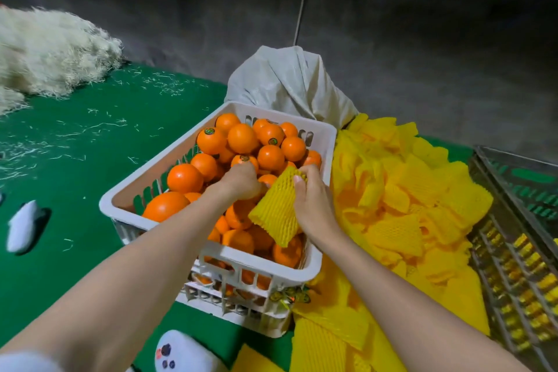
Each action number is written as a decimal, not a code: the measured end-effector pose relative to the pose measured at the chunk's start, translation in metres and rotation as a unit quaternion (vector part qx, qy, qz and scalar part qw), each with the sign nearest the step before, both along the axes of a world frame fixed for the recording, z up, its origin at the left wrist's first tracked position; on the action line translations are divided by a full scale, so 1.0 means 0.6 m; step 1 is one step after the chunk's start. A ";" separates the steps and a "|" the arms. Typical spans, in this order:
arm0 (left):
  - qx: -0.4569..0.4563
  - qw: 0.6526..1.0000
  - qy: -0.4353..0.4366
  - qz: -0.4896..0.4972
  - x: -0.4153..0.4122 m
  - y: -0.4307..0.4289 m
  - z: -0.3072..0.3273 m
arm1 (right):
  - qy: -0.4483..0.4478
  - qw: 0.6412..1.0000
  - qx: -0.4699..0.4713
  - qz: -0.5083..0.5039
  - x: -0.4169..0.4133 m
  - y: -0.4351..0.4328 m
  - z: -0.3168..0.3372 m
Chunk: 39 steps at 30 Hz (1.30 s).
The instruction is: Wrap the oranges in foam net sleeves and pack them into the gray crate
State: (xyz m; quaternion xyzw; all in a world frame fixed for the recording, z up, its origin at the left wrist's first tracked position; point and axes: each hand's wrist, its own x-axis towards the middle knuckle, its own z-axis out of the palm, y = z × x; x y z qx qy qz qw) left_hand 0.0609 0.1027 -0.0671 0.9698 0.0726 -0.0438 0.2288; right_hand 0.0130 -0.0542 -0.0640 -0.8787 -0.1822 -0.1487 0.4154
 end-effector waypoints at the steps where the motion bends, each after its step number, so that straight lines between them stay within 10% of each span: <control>1: 0.031 0.999 0.030 0.001 0.012 -0.001 -0.013 | 0.005 1.000 -0.012 0.003 0.002 -0.002 -0.003; 7: 0.090 0.993 0.072 0.034 0.043 0.005 -0.055 | 0.013 0.999 -0.040 0.015 0.003 -0.004 -0.004; 14: -0.116 0.987 -0.090 0.072 0.025 -0.003 -0.025 | 0.012 0.999 -0.040 0.033 -0.002 -0.003 -0.003; 18: -0.380 0.902 -0.203 0.036 -0.014 -0.024 0.015 | 0.010 0.996 0.063 0.063 -0.007 -0.017 -0.005; 25: -0.711 0.695 -0.103 -0.014 -0.102 -0.088 0.066 | 0.101 0.951 0.284 0.064 -0.028 -0.094 0.036; 39: -0.753 0.653 0.068 0.026 -0.174 -0.308 0.089 | 0.193 0.891 0.373 0.172 -0.130 -0.256 0.056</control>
